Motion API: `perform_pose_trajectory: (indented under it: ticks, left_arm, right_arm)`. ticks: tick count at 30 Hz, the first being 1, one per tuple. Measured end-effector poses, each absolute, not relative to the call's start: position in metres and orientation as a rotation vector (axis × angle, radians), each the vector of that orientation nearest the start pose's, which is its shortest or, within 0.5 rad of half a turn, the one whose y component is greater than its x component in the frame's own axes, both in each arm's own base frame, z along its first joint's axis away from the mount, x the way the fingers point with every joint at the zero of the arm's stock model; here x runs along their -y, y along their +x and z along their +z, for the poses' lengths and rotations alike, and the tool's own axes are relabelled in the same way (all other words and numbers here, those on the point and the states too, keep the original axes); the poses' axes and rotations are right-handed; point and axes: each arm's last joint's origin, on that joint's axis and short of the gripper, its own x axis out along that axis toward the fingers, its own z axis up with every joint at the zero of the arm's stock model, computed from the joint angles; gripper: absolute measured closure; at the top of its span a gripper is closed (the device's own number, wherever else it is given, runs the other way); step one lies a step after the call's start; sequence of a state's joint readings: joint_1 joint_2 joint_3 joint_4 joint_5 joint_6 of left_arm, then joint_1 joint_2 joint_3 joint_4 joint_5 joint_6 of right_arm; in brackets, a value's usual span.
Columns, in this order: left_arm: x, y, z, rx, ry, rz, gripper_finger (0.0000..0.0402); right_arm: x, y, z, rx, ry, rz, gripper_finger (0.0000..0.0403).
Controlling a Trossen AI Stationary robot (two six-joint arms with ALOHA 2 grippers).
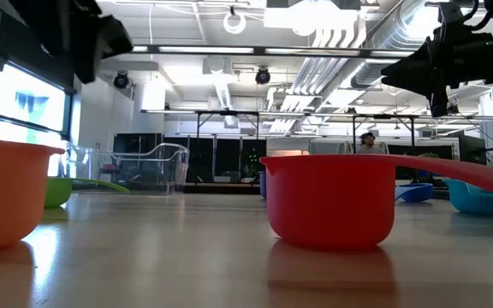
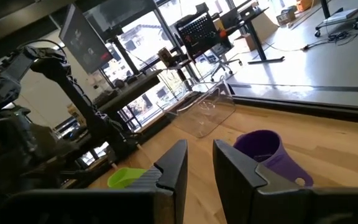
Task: Nest measuring cups in basket
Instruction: Stack the orange measuring cup on top of the violet measuring cup
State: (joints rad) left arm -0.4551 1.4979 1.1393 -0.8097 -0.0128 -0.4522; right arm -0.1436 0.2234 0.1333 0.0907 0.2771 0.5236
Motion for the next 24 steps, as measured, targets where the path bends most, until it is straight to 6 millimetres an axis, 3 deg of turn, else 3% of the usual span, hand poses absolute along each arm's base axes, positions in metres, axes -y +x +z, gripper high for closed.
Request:
perform_pose_trajectory:
  ticks: [6,24]
  left_arm:
    - [0.143,0.257,0.241,-1.199,-0.021,-0.150,0.0229]
    - [0.162,0.288,0.193,-1.222,0.041,-0.269,0.0229]
  right_arm:
    - [0.023,0.105,0.198,0.098,0.539,-0.415,0.0334]
    - [0.021,0.106,0.187,-0.020,0.614,-0.375,0.0334]
